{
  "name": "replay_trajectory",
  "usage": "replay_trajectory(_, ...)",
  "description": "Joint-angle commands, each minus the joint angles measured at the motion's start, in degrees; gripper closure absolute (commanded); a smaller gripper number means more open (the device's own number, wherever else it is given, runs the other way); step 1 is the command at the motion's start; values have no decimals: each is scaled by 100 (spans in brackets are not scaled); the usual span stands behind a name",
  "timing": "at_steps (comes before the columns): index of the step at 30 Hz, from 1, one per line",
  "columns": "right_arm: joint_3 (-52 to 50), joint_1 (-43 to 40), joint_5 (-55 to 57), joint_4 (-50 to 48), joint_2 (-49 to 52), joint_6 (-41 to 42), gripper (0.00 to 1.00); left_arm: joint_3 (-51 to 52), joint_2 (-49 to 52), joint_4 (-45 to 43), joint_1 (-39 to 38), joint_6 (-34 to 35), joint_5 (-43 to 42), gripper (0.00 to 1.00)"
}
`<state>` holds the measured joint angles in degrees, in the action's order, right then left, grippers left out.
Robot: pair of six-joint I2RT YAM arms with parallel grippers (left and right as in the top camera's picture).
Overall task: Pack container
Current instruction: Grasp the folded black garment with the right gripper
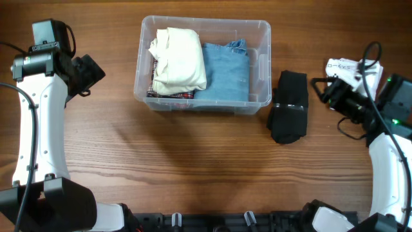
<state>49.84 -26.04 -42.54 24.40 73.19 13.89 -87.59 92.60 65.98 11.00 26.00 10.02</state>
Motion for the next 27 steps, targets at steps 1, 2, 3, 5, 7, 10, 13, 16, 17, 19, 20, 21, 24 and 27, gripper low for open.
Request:
replay_trajectory(1,-35,-380,402,-79,208,385,29,15,-72,-13,26,-11,31,0)
replay_trajectory(2,-35,-382,413,-44,260,356,26,15,-72,-13,26,-11,31,0)
replay_trajectory(3,-35,-382,496,4,328,350,25,15,-72,-13,26,-11,31,0)
replay_trajectory(5,-35,-378,520,107,492,240,23,15,-72,-13,26,-11,31,0)
replay_trajectory(7,-37,-315,538,452,734,-92,19,15,-72,-13,26,-9,31,0)
replay_trajectory(10,-37,-273,787,758,1200,-195,16,15,-72,-13,26,-11,31,0)
replay_trajectory(13,-37,-116,654,710,1827,-424,13,15,-72,-13,26,-11,31,0)
replay_trajectory(16,-37,404,660,457,2435,-643,12,15,-72,-13,26,-11,31,0)
replay_trajectory(17,-37,553,660,341,2564,-651,12,15,-72,-13,26,-9,31,0)
replay_trajectory(19,-37,800,682,149,2741,-739,12,15,-72,-13,26,-11,31,0)
replay_trajectory(20,-37,986,837,33,2863,-710,13,15,-72,-13,26,-11,31,0)
replay_trajectory(21,-37,1115,1137,-7,2931,-485,16,15,-72,-13,26,-11,31,0)
replay_trajectory(24,-37,1322,1882,7,2968,-195,53,15,-72,-13,26,-11,31,0)
replay_trajectory(27,-35,1333,1856,11,2938,-186,74,15,-72,-13,26,-11,31,0)
